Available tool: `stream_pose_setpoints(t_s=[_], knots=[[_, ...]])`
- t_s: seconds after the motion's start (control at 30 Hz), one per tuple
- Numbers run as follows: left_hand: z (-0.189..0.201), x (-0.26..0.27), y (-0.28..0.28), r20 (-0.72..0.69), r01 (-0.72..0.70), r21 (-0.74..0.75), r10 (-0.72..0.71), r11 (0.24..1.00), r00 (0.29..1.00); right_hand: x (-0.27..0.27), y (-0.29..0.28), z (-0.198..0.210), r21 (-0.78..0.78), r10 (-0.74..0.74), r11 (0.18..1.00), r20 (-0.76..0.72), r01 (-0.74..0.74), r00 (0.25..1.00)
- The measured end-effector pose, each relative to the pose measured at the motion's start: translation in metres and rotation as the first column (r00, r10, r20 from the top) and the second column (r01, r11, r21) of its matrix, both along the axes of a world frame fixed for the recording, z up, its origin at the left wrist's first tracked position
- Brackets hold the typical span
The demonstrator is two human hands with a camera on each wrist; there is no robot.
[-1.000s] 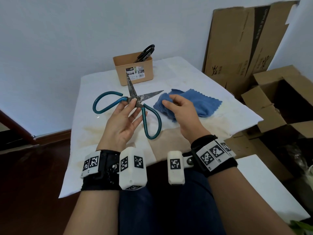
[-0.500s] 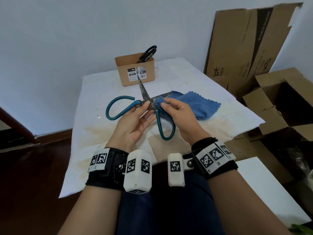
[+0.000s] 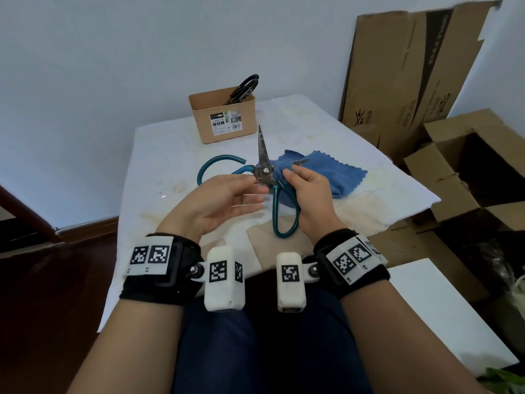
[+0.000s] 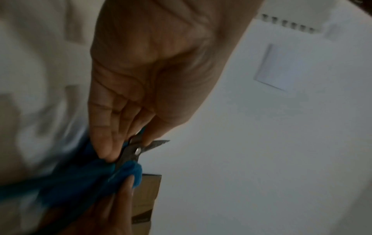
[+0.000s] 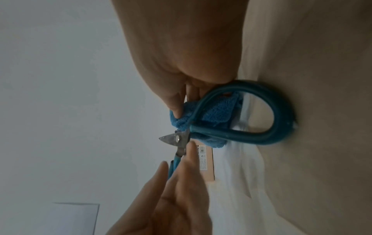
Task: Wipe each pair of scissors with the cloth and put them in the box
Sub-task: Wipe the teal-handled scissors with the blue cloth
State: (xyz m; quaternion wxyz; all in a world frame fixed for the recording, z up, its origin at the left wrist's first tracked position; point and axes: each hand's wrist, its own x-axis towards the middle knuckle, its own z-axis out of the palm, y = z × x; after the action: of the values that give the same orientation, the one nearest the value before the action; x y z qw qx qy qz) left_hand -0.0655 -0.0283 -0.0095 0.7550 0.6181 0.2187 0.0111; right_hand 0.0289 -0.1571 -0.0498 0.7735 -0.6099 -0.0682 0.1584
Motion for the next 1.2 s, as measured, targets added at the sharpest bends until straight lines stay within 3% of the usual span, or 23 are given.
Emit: stream_pose_setpoints(t_s=[0.1, 0.2, 0.27, 0.33, 0.4, 0.47, 0.67, 1.0, 1.2], knots=[[0.014, -0.007, 0.009, 0.062, -0.049, 0.371, 0.028, 0.927, 0.998, 0.003, -0.003, 0.000, -0.011, -0.014, 1.000, 0.000, 0.014, 1.000], [0.024, -0.007, 0.020, 0.237, -0.263, 0.655, 0.138, 0.709, 0.962, 0.003, -0.003, 0.000, -0.027, 0.012, 1.000, 0.042, -0.011, 0.999], [0.025, -0.004, 0.024, 0.127, -0.159, 0.827, 0.095, 0.539, 0.987, 0.002, 0.000, 0.000, -0.063, 0.028, 0.998, 0.086, -0.023, 0.996], [0.022, 0.002, 0.028, -0.073, 0.073, 0.865, -0.020, 0.496, 0.997, 0.002, 0.002, 0.000, -0.092, 0.044, 0.995, 0.122, -0.033, 0.992], [0.019, 0.007, 0.029, -0.180, 0.215, 0.814, -0.118, 0.540, 0.977, 0.001, 0.002, 0.002, -0.113, 0.065, 0.992, 0.158, -0.047, 0.985], [0.017, 0.011, 0.030, -0.196, 0.266, 0.733, -0.180, 0.626, 0.964, 0.001, -0.001, 0.005, -0.133, 0.096, 0.989, 0.196, -0.071, 0.976], [0.007, 0.011, 0.024, -0.135, 0.263, 0.600, -0.229, 0.756, 0.964, 0.003, -0.005, 0.007, -0.189, 0.211, 0.969, 0.278, -0.162, 0.937], [-0.005, -0.003, 0.024, -0.075, 0.164, 0.455, -0.145, 0.875, 0.987, 0.014, -0.005, 0.014, -0.175, 0.010, 0.984, 0.207, 0.027, 0.978], [-0.005, -0.003, 0.019, -0.030, 0.150, 0.441, -0.152, 0.885, 0.988, 0.002, -0.004, 0.017, -0.274, 0.269, 0.943, 0.288, -0.191, 0.919]])
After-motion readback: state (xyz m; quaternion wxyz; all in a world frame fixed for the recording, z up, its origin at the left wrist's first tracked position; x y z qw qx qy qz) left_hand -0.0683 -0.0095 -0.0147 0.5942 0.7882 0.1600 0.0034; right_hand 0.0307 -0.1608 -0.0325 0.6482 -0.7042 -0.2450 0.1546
